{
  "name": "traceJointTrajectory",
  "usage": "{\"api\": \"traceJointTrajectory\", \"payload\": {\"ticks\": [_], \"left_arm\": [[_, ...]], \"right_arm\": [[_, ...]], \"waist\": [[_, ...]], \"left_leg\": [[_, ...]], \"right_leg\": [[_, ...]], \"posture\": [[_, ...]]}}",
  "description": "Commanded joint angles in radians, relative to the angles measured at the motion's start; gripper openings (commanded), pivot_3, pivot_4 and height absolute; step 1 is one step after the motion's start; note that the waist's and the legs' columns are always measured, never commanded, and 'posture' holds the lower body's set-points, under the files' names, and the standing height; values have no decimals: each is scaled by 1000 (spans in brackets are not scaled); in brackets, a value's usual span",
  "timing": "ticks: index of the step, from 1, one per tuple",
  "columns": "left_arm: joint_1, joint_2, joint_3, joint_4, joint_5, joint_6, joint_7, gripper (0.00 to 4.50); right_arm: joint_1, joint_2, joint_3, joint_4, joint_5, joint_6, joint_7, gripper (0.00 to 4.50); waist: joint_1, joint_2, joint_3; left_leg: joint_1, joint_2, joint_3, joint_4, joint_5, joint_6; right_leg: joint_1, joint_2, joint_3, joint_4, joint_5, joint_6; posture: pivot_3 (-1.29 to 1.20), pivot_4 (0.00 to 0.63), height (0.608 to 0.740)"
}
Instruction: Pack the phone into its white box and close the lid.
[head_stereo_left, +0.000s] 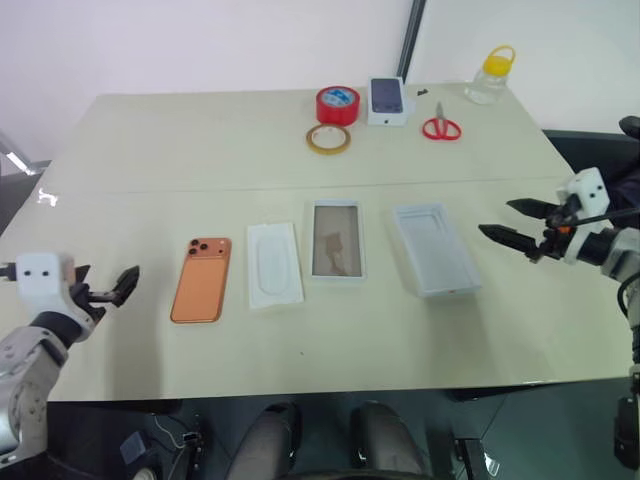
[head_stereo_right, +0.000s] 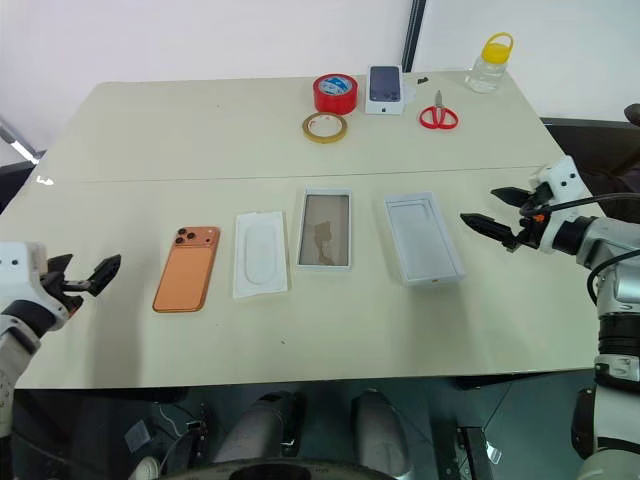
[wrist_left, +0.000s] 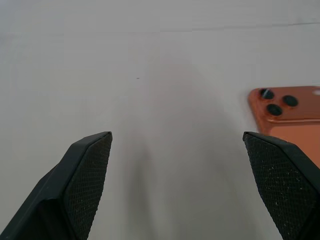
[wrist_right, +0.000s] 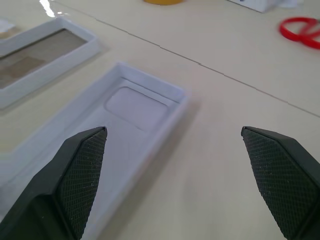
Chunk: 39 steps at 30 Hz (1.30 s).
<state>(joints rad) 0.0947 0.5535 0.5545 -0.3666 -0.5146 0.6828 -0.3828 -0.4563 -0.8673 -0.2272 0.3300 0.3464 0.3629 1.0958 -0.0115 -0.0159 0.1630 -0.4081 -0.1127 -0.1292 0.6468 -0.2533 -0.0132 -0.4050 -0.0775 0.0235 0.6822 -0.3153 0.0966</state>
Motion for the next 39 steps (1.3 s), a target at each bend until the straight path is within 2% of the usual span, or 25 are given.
{"api": "traceJointTrajectory", "payload": {"ticks": [1,5,8,12,13,18,22,27,33,34,37,38,39], "left_arm": [[-65,-18,-88,-103,-50,69,29,4389],[-140,-30,-201,-118,-69,136,26,4389],[-193,-72,-257,-111,-107,200,48,4454],[-277,-155,-309,-127,-140,349,159,4454],[-281,-152,-306,-126,-143,369,163,4454],[-352,-264,-247,-128,-225,571,283,4454],[-380,-293,-210,-101,-242,692,323,4454],[-414,-340,-186,-100,-241,796,357,4454],[-429,-383,-143,-93,-235,838,357,4454],[-426,-383,-145,-91,-227,840,358,3920],[-424,-390,-137,-87,-219,836,357,2718],[-425,-398,-129,-86,-221,837,355,2078],[-427,-402,-125,-86,-221,840,354,1759]], "right_arm": [[4,24,34,-128,20,8,4,4500],[30,81,60,-295,45,61,-54,4500],[94,103,84,-428,52,90,-84,4500],[137,111,92,-537,68,123,-110,4500],[142,120,100,-564,69,136,-126,4500],[169,136,115,-603,91,155,-135,4500],[157,141,131,-592,88,147,-138,4500],[131,137,158,-592,85,131,-110,4500],[148,113,213,-651,69,109,-64,4500],[154,112,220,-662,68,106,-63,4500],[160,115,228,-676,67,108,-69,4500],[161,117,231,-682,68,108,-70,4500],[162,118,234,-688,70,109,-71,4500]], "waist": [[0,0,0],[-1,0,0],[1,0,0],[2,-1,0],[1,-1,0],[1,-1,0],[-1,-1,0],[2,-1,0],[2,-1,0],[2,-1,0],[2,-1,0],[2,-1,0],[3,-1,0]], "left_leg": [[0,0,0,0,0,0],[0,0,0,0,1,-2],[0,0,0,0,3,-5],[0,0,0,1,3,-5],[0,-1,0,1,3,-5],[0,0,-1,1,3,-5],[0,0,-1,1,3,-6],[0,0,-1,1,3,-6],[0,0,-1,1,3,-6],[0,0,-1,1,3,-6],[0,0,-1,1,3,-6],[0,0,-1,1,3,-6],[0,0,-1,1,3,-6]], "right_leg": [[0,0,0,0,0,0],[0,0,0,0,0,0],[0,0,0,0,0,0],[0,0,0,0,0,0],[0,0,0,0,0,0],[0,1,0,1,0,0],[0,1,0,1,0,0],[0,1,0,1,0,0],[0,1,-1,1,0,0],[0,1,-1,1,0,0],[0,1,-1,1,0,0],[0,1,-1,1,0,0],[0,1,-1,1,0,0]], "posture": [[0,150,740],[0,150,740],[0,150,740],[0,150,740],[0,150,740],[0,150,740],[0,150,740],[0,150,740],[0,150,740],[0,150,740],[0,150,740],[0,150,740],[0,150,740]]}}
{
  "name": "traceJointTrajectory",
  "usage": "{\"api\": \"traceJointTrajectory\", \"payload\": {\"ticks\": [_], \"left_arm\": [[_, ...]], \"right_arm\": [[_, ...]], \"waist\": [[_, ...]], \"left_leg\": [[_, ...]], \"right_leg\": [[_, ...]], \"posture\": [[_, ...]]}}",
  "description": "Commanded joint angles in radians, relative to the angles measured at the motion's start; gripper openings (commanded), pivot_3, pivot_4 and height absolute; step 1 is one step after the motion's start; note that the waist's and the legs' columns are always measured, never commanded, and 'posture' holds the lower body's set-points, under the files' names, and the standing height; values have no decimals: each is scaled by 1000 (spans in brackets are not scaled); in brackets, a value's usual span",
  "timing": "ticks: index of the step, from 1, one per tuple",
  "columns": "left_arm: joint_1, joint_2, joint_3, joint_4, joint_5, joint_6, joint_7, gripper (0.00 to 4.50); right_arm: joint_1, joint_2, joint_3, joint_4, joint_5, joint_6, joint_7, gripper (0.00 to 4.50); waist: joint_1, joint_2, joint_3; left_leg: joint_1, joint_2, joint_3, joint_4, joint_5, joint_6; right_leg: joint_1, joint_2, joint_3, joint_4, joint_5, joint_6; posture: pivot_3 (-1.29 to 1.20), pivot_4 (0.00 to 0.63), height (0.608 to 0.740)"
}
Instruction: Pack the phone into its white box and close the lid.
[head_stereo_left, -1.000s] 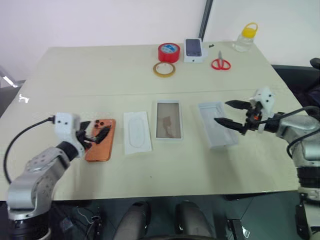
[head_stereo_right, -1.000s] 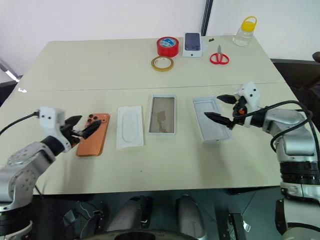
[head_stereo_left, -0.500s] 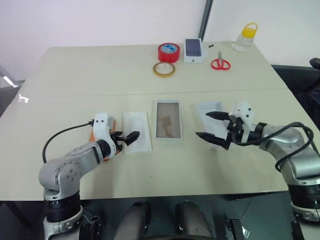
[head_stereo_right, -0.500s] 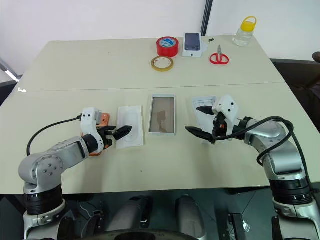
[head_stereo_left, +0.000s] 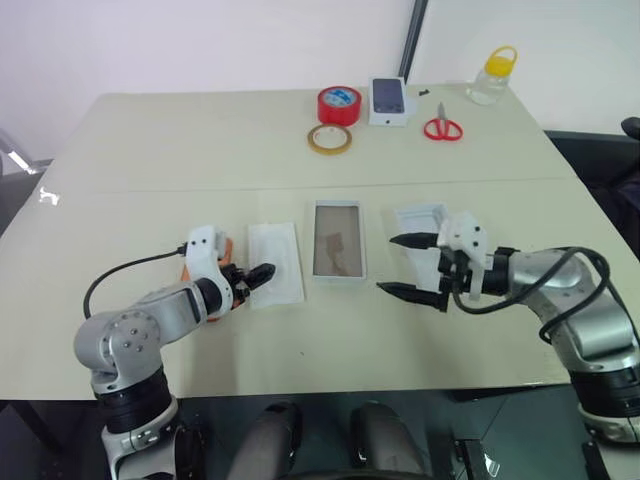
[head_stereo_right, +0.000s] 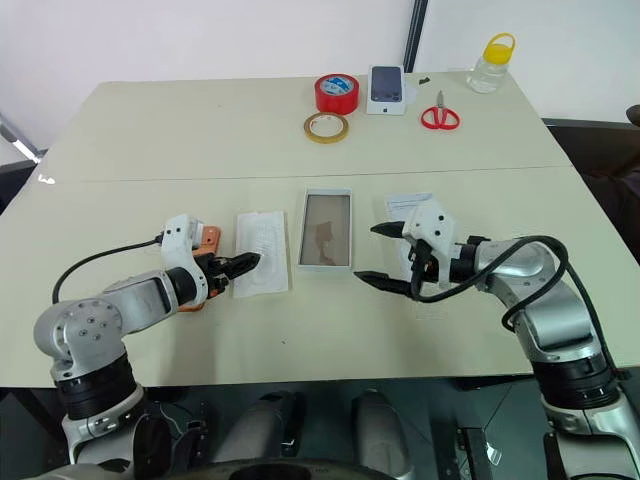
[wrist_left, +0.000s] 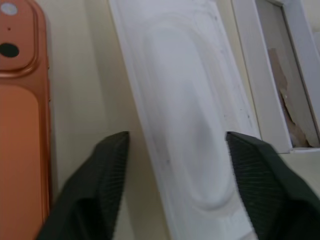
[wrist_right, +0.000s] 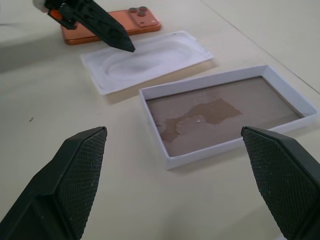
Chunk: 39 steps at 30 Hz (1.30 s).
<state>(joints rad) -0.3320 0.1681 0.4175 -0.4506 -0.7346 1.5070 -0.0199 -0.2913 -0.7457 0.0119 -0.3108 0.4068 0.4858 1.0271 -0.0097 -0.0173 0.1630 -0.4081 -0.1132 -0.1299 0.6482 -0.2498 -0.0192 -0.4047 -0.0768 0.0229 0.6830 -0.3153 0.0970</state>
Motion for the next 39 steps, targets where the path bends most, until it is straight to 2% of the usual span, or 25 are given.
{"api": "traceJointTrajectory", "payload": {"ticks": [1,3,4,8,12,16,20,23,30,39], "left_arm": [[-1,-19,14,-2,0,19,-10,1203],[-4,-21,18,0,5,26,-12,246],[-6,-22,20,1,7,27,-13,86],[-25,-40,58,16,20,31,-2,86],[-86,-67,162,49,14,37,10,86],[-141,-68,245,72,5,36,8,86],[-157,-48,259,73,12,40,1,86],[-155,-47,262,68,12,43,-1,0],[-136,-59,267,50,20,32,3,0],[-193,-55,337,74,18,23,9,0]], "right_arm": [[-3,-3,-3,-54,12,-12,-3,4500],[-6,-1,3,-67,16,-8,-4,4500],[-7,0,5,-70,17,-6,-5,4500],[-18,0,52,-85,-12,-19,-1,4500],[-46,2,162,-42,-118,-78,9,4500],[-120,50,261,59,-209,-120,-3,4500],[-212,112,330,213,-297,-134,-28,4500],[-249,145,344,281,-322,-145,-30,3641],[-272,182,378,285,-343,-146,9,102],[-226,131,425,130,-356,-206,112,34]], "waist": [[1,0,0],[1,0,0],[1,0,0],[0,0,0],[-2,-1,0],[-4,-1,0],[-2,-2,0],[-2,-2,0],[-4,-2,0],[-3,-2,0]], "left_leg": [[0,0,0,0,0,0],[0,0,0,0,0,0],[0,0,0,0,0,0],[0,0,0,0,0,0],[0,0,0,0,0,0],[0,0,0,0,0,-1],[0,0,0,0,0,-1],[0,0,0,0,0,-1],[0,0,0,0,1,-1],[0,0,-1,0,0,-1]], "right_leg": [[0,0,0,0,0,0],[0,0,0,0,0,0],[0,0,0,0,0,0],[0,0,0,0,0,0],[0,0,0,0,0,0],[0,0,0,0,0,0],[0,0,-1,0,0,0],[-1,0,-1,0,0,0],[-1,0,-1,0,0,0],[-1,0,-1,0,0,0]], "posture": [[0,150,740],[0,150,740],[0,150,740],[0,150,740],[0,150,740],[0,150,740],[0,150,740],[0,150,740],[0,150,740],[0,150,740]]}}
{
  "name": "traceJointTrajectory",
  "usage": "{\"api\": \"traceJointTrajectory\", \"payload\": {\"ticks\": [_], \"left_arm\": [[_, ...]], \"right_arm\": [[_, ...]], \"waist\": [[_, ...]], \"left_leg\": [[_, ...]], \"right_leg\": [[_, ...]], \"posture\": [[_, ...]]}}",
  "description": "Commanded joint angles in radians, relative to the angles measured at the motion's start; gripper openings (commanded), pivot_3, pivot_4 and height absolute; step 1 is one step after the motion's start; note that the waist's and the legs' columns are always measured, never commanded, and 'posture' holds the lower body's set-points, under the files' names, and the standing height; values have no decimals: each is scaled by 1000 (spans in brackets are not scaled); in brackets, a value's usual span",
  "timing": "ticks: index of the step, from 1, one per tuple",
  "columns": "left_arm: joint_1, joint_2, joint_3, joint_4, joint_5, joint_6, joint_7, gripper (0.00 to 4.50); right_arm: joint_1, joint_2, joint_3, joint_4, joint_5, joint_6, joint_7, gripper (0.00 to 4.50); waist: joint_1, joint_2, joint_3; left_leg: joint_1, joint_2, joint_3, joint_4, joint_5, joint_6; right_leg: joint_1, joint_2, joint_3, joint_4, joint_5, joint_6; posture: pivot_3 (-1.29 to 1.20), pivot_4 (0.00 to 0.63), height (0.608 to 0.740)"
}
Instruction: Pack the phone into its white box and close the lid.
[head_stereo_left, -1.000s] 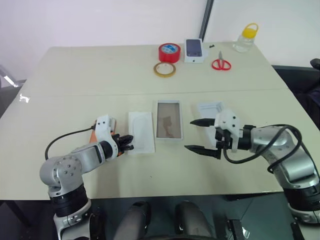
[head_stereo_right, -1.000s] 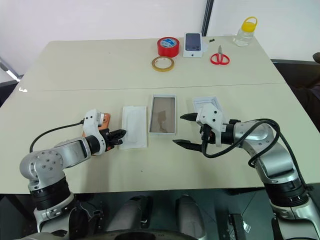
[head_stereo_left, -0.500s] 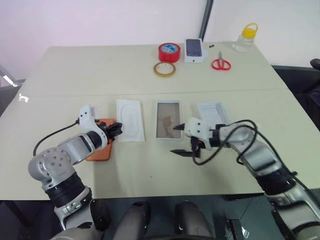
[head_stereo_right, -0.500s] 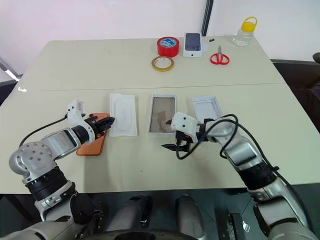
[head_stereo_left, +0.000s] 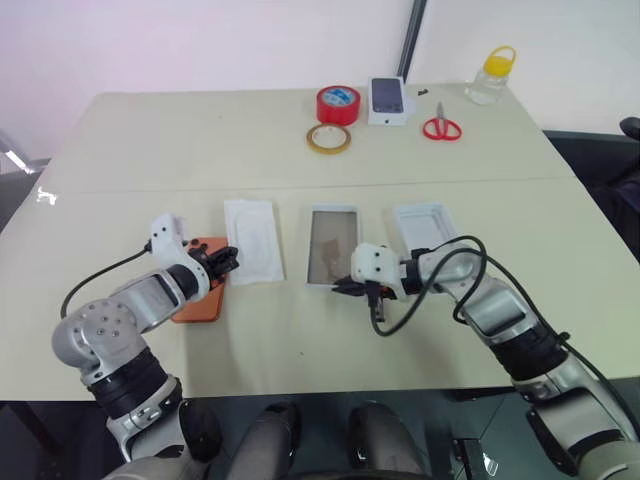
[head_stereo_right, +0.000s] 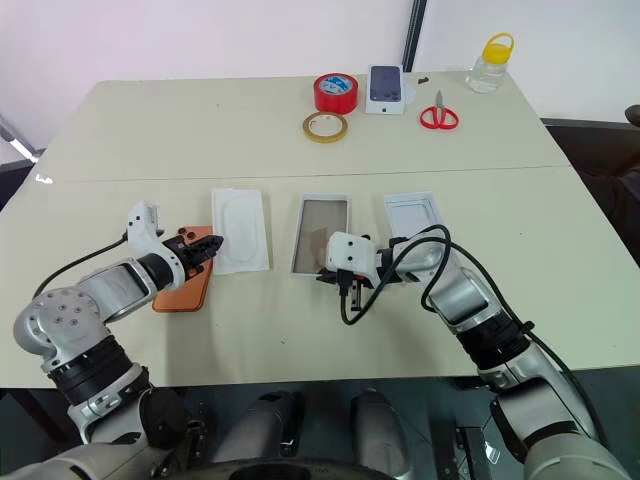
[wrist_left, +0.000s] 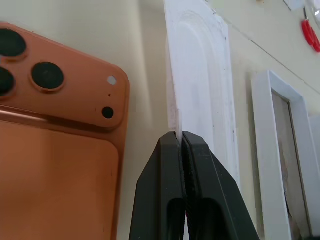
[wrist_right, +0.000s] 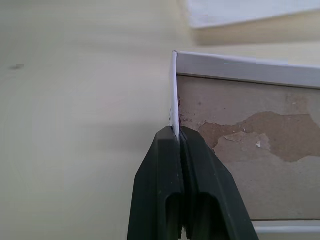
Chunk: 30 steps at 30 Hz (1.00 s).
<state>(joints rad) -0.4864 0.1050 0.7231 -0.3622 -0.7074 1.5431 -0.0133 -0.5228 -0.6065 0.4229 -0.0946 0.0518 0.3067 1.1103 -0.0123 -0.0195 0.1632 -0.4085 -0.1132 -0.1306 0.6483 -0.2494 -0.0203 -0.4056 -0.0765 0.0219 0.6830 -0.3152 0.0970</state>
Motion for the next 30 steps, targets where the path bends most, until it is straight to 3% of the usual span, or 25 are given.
{"api": "traceJointTrajectory", "payload": {"ticks": [1,8,11,18,24,30], "left_arm": [[-49,9,39,-12,-10,-11,3,0],[-87,5,51,-17,-10,17,0,0],[-98,-8,49,-23,-10,27,2,0],[-129,-68,37,-60,-18,70,15,0],[-90,-178,-40,-118,-61,71,85,0],[-40,-266,-114,-148,-88,71,174,0]], "right_arm": [[8,-8,22,-98,-8,-28,29,34],[-18,73,76,-15,-92,-56,-31,34],[-52,113,72,44,-104,-57,-48,805],[-75,109,-45,-8,-12,-27,-32,4245],[-48,6,-178,-39,44,8,-30,4245],[-43,-15,-211,-21,42,10,-58,4245]], "waist": [[-1,0,0],[-2,0,0],[-2,0,0],[-1,0,0],[1,-1,0],[-6,-1,0]], "left_leg": [[0,0,0,0,0,0],[0,0,0,0,0,0],[0,0,0,0,0,0],[0,0,0,0,0,0],[0,0,-1,0,0,0],[0,1,0,0,0,0]], "right_leg": [[0,0,0,0,0,0],[0,0,0,0,0,0],[0,0,0,0,0,0],[0,0,0,0,0,0],[0,0,0,0,0,0],[0,1,0,1,0,0]], "posture": [[0,150,740],[0,150,740],[0,150,740],[0,150,740],[0,150,740],[0,150,740]]}}
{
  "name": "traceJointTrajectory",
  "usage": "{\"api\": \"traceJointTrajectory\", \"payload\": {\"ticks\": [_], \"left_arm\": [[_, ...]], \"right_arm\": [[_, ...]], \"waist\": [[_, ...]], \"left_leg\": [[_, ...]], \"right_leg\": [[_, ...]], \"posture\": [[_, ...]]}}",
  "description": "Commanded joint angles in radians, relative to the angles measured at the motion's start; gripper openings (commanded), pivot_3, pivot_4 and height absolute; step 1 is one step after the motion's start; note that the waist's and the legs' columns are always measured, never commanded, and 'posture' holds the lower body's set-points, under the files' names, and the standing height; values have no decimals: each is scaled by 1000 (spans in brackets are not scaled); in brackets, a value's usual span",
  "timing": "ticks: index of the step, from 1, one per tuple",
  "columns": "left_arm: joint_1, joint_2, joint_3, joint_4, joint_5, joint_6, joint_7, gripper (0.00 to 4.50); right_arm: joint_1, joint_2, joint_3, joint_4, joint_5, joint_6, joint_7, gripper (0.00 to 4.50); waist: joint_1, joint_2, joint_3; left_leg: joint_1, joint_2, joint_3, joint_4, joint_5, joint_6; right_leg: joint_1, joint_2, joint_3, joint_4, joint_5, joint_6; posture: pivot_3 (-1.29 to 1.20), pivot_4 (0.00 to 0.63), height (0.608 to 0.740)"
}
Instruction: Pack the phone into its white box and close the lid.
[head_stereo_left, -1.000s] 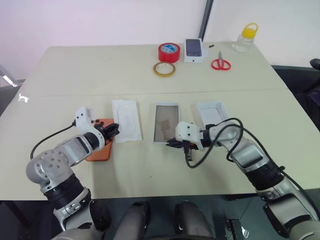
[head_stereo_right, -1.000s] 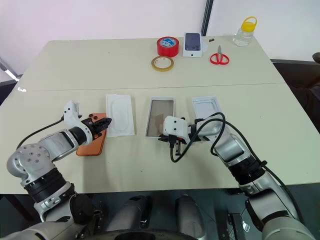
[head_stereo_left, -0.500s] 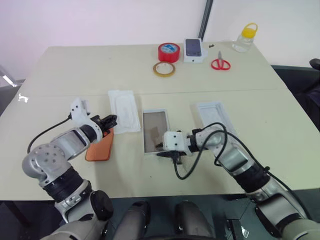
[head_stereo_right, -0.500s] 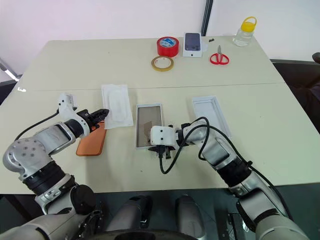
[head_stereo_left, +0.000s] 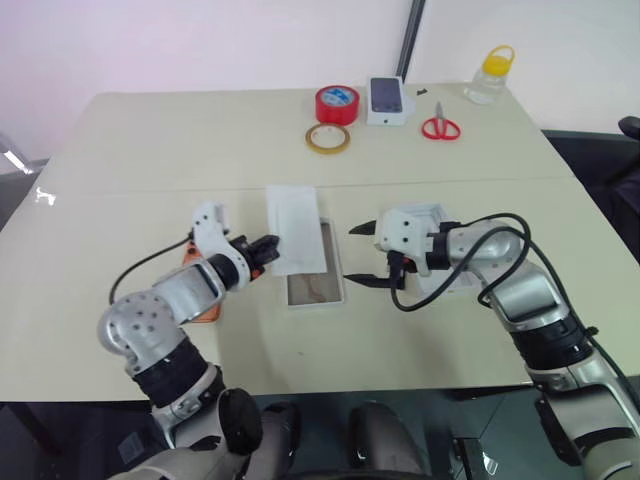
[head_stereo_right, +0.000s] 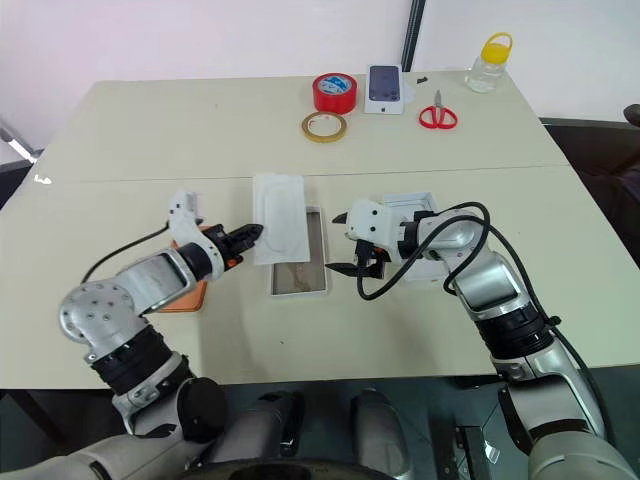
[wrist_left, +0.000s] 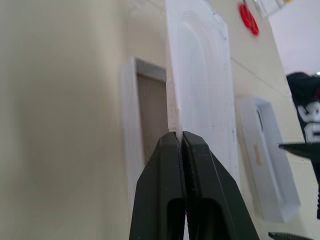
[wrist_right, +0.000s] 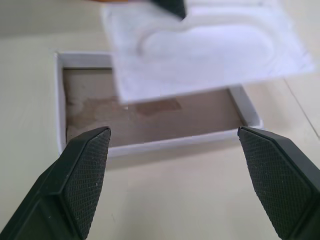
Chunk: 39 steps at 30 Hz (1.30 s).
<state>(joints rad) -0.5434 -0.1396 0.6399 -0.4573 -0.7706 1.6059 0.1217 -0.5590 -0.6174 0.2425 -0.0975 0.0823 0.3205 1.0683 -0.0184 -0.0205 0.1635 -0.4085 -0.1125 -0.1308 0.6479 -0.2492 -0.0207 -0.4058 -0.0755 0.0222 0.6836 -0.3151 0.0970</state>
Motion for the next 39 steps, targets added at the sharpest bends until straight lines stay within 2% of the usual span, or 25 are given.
{"api": "traceJointTrajectory", "payload": {"ticks": [1,13,14,15,20,27,28,30,33,35,36,39], "left_arm": [[30,-34,-49,-55,-21,9,56,0],[94,-47,-101,-74,-76,9,123,0],[96,-45,-103,-74,-83,9,125,622],[98,-40,-107,-74,-89,9,127,906],[105,-11,-114,-74,-116,9,130,3307],[69,62,-65,-68,-194,9,98,3307],[65,81,-59,-72,-207,9,83,3363],[64,131,-58,-85,-217,8,44,3363],[107,274,-126,-111,-197,-46,-46,3363],[177,405,-185,-114,-151,-156,-157,3363],[222,468,-211,-114,-122,-232,-228,3363],[363,639,-306,-123,-12,-460,-425,3363]], "right_arm": [[-8,-3,-32,-15,12,-3,-22,4245],[-13,4,-20,8,7,-18,-47,4245],[-14,4,-19,9,7,-19,-47,4307],[-15,4,-19,10,7,-21,-47,4307],[-22,9,-17,17,6,-19,-51,4307],[-53,36,-18,62,3,20,-82,4307],[-64,47,-20,74,5,36,-92,3738],[-83,65,-15,92,3,51,-105,3003],[-117,103,-1,120,-9,80,-135,1449],[-143,140,17,136,-17,103,-159,360],[-160,166,26,148,-23,117,-177,30],[-201,234,47,195,-50,151,-231,30]], "waist": [[2,0,0],[6,0,0],[6,0,0],[6,0,0],[7,0,0],[5,0,0],[4,0,0],[4,0,0],[-1,0,0],[-2,0,0],[-7,1,0],[-3,1,0]], "left_leg": [[0,0,0,0,0,0],[0,0,0,0,0,0],[0,0,0,0,0,0],[0,0,0,0,0,0],[0,0,0,0,0,0],[0,0,0,0,0,0],[0,0,0,0,0,0],[0,0,0,0,0,0],[0,0,0,0,0,0],[0,0,0,-1,0,-1],[0,0,0,-1,0,-1],[0,1,1,-2,1,-2]], "right_leg": [[0,0,0,0,0,0],[0,0,0,0,0,0],[0,0,0,0,0,0],[0,0,0,0,0,0],[0,0,0,0,0,0],[0,0,0,0,0,0],[0,0,0,0,0,0],[0,0,0,0,0,0],[-1,0,0,0,0,0],[-1,0,1,0,0,0],[-1,1,1,0,0,0],[-2,1,2,0,0,-1]], "posture": [[0,150,740],[0,150,740],[0,150,740],[0,150,740],[0,150,740],[0,150,740],[0,150,740],[0,150,740],[0,150,740],[0,150,740],[0,150,740],[0,150,740]]}}
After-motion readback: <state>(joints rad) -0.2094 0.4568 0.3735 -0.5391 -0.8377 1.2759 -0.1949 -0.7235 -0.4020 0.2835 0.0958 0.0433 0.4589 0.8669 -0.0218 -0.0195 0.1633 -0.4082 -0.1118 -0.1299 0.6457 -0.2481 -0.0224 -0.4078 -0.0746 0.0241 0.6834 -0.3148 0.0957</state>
